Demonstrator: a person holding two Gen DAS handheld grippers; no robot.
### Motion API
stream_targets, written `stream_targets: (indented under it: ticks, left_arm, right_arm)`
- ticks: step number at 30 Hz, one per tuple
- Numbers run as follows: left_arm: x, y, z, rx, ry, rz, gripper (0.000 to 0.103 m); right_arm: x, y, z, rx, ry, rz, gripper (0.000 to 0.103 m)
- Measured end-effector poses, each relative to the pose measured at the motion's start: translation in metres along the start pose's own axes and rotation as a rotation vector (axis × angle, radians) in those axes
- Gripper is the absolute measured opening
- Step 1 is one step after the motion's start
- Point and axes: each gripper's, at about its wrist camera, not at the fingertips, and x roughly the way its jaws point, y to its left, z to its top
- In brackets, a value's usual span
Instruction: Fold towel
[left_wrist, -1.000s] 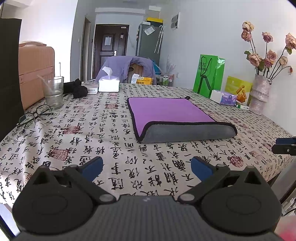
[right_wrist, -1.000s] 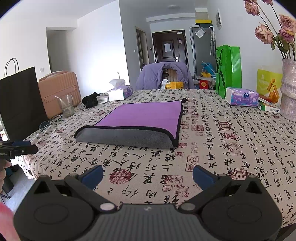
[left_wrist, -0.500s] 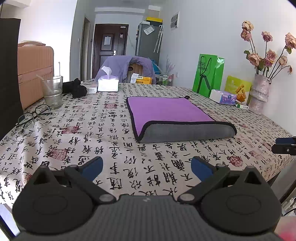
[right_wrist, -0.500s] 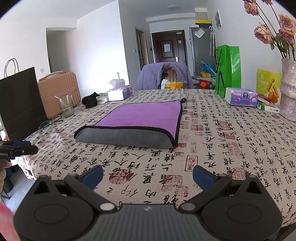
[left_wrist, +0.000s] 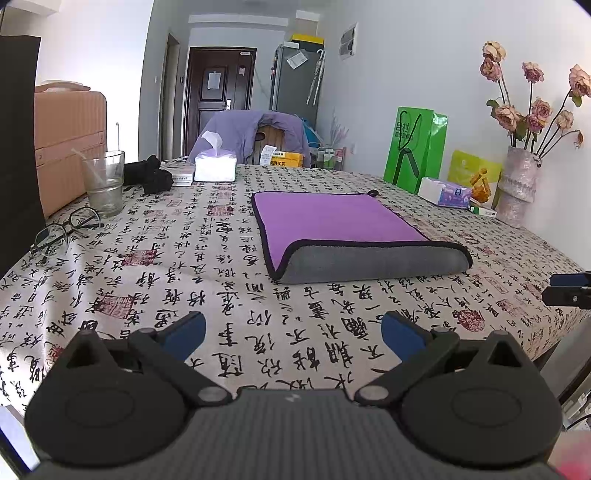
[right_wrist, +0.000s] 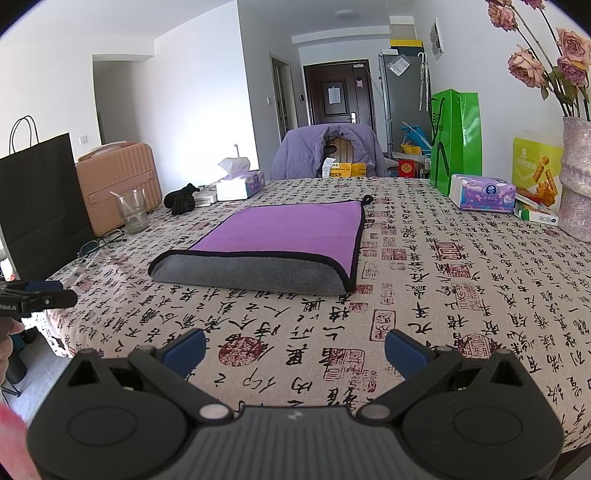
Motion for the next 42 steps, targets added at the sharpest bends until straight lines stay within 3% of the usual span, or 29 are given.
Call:
stream_targets:
  ticks: [42]
  left_arm:
    - [0.0001,-0.0012,0.0032,0.003,-0.007,-0.007,0.103]
  right_arm:
    - [-0.0011,0.0000,0.0014,-0.003,-0.001,-0.002,0.103]
